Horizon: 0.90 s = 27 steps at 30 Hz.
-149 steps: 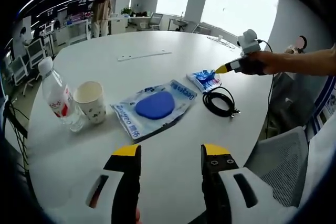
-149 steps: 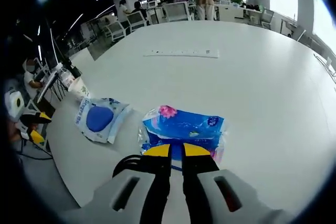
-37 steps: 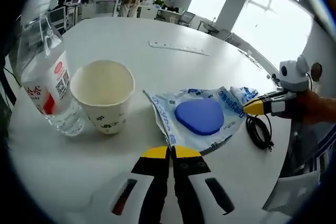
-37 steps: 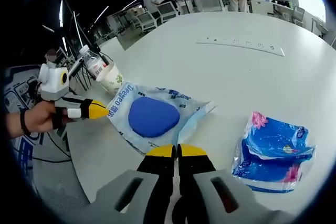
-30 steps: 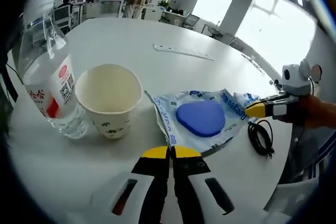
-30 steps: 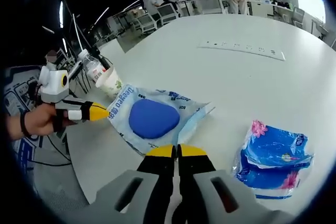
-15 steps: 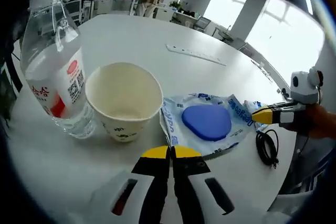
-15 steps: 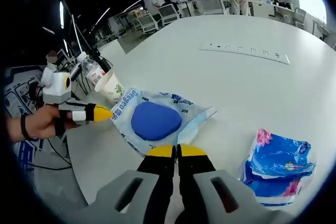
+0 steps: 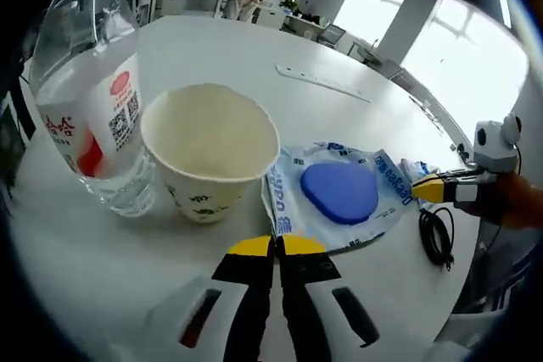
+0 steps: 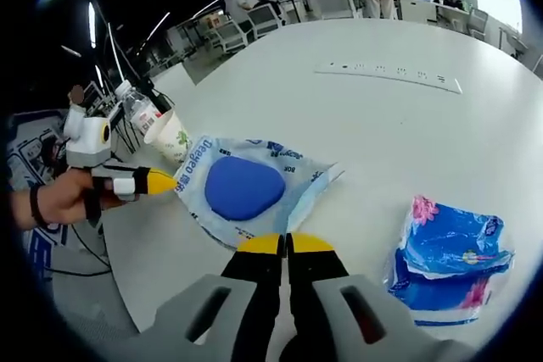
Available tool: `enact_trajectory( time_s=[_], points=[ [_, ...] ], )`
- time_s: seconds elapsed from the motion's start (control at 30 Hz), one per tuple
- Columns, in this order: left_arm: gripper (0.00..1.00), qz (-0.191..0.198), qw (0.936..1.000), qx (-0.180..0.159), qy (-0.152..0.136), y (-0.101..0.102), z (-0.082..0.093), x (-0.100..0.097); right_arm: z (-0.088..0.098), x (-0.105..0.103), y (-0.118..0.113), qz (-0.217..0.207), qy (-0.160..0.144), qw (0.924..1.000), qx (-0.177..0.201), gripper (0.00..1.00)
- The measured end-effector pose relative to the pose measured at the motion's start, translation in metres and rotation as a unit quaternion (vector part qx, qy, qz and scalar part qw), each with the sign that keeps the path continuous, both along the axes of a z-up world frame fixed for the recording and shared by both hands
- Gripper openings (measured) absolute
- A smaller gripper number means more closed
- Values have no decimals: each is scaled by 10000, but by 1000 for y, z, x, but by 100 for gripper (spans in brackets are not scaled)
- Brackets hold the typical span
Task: Arrange the tabletop items into an orderly group along one side of the table until the central work area is clear of visible clutter.
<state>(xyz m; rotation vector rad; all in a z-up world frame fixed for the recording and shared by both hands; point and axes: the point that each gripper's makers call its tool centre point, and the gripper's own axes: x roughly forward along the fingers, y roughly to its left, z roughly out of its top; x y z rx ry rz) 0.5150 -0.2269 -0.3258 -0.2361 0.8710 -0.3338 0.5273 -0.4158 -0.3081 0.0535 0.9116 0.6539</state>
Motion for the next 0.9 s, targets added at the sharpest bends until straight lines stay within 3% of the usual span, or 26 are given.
enact_trajectory(
  time_s=[0.5,0.9],
  points=[
    [0,-5,9999,48,-92,6,1,-1,-1,2,-2,47,-27,9999,-112,0],
    [7,24,9998,135,-116,17,6,-6,1,-2,-7,38,-71,9998,-162,2]
  ],
)
